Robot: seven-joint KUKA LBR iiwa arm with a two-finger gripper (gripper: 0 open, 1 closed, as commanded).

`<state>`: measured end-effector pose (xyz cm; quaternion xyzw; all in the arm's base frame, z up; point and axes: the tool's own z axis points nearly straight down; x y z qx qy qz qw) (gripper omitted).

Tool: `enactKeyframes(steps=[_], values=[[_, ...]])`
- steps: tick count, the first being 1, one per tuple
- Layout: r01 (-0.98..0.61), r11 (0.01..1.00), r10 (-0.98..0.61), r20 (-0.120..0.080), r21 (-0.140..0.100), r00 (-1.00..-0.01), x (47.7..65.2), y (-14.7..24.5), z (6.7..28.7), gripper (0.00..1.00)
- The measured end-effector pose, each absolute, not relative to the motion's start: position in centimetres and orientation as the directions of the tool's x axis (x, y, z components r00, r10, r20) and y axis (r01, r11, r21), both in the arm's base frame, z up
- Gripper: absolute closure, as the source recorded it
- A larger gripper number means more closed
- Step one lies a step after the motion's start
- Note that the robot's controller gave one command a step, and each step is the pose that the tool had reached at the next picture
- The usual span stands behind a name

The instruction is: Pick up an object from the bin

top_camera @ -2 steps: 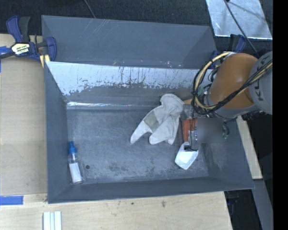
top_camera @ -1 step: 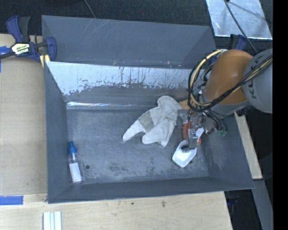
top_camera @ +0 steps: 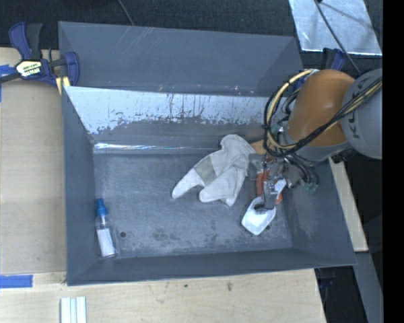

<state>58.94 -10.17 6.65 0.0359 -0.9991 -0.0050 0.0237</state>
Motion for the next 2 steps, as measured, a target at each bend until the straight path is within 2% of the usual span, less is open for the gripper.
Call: enactKeyframes(steps=[1, 2], values=[[-0.122, 0.992, -0.122, 0.017, 0.008, -0.992, 58.1, -10.9, 10.4, 1.00], [-0.291, 0.957, -0.291, -0.002, -0.001, -0.957, 62.4, -15.0, 23.0, 1.00]])
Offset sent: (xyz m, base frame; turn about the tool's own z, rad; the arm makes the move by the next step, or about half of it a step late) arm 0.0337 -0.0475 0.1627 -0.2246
